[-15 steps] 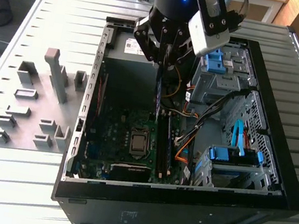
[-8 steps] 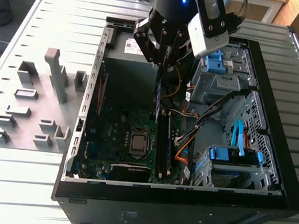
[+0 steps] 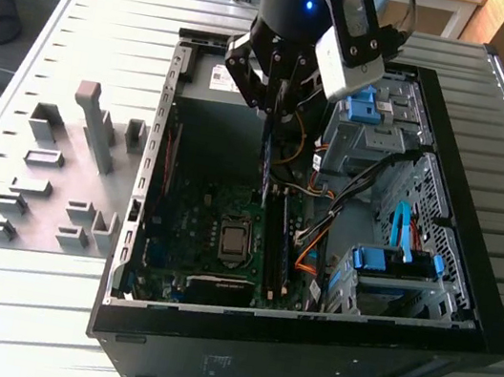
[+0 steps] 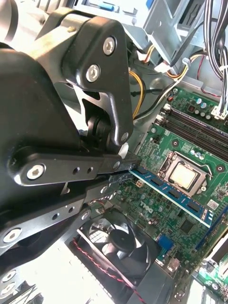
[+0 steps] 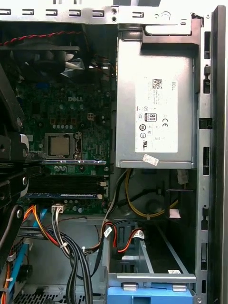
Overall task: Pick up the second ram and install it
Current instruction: 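Insert the second ram into the second slot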
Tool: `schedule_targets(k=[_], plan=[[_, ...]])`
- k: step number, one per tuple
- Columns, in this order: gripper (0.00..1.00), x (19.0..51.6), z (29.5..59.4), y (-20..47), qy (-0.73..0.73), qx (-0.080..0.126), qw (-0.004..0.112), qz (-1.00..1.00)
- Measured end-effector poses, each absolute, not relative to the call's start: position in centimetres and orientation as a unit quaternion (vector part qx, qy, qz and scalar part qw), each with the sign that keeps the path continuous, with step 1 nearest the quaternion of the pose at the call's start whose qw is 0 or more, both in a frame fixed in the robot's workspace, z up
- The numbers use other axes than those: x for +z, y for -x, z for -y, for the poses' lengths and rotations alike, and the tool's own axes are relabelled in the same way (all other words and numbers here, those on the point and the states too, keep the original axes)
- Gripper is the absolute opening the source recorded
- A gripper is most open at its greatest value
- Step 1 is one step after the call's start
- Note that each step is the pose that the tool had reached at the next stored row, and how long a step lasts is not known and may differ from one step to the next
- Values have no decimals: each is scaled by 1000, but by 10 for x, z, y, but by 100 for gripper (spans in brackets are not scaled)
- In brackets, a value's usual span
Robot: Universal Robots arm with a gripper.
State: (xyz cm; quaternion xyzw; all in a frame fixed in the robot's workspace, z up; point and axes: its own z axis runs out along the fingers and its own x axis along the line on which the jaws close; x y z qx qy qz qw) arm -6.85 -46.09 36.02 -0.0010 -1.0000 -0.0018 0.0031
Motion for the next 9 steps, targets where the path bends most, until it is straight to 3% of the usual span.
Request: schedule_targets(k=[9], plan=[[14, 357, 461, 69, 1, -2, 3, 1000]])
